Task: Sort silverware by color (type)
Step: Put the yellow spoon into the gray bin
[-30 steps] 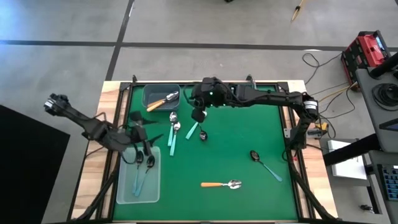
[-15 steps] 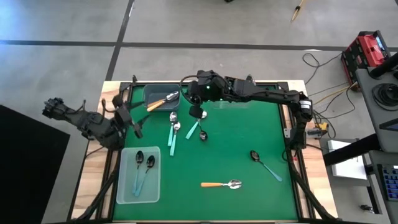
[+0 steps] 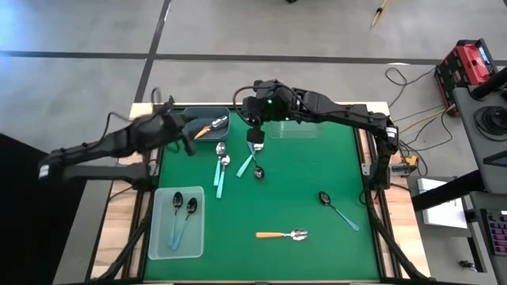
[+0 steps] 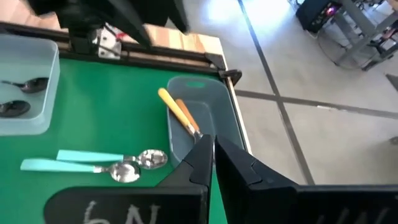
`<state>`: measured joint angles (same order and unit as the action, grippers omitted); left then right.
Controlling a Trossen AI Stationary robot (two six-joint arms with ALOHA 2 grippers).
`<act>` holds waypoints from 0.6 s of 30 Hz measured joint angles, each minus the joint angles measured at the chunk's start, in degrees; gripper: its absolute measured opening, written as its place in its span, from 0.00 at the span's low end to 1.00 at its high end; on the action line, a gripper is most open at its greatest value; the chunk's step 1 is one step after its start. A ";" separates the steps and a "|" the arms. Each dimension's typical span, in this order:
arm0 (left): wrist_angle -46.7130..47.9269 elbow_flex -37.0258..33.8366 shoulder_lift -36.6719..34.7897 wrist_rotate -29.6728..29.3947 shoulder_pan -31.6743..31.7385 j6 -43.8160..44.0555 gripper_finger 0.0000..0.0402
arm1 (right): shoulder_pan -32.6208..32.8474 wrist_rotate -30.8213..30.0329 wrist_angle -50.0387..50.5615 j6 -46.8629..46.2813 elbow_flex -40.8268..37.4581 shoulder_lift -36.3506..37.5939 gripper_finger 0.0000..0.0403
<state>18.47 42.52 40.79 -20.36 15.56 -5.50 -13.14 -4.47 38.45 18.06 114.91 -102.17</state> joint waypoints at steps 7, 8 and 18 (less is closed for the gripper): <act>2.30 0.00 11.27 19.78 21.76 -1.43 0.36 | -0.89 0.00 3.22 -0.55 -0.16 0.00 0.02; 2.49 0.00 13.08 21.72 23.68 -2.09 0.34 | -1.04 0.00 3.59 -0.82 -0.30 0.00 0.02; 6.37 0.74 27.61 23.36 27.97 -5.99 0.20 | -1.65 0.00 5.43 -1.51 -0.55 -0.07 0.02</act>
<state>24.84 43.27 68.40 3.01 43.53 -11.49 -14.79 -4.47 43.88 16.56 114.37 -102.24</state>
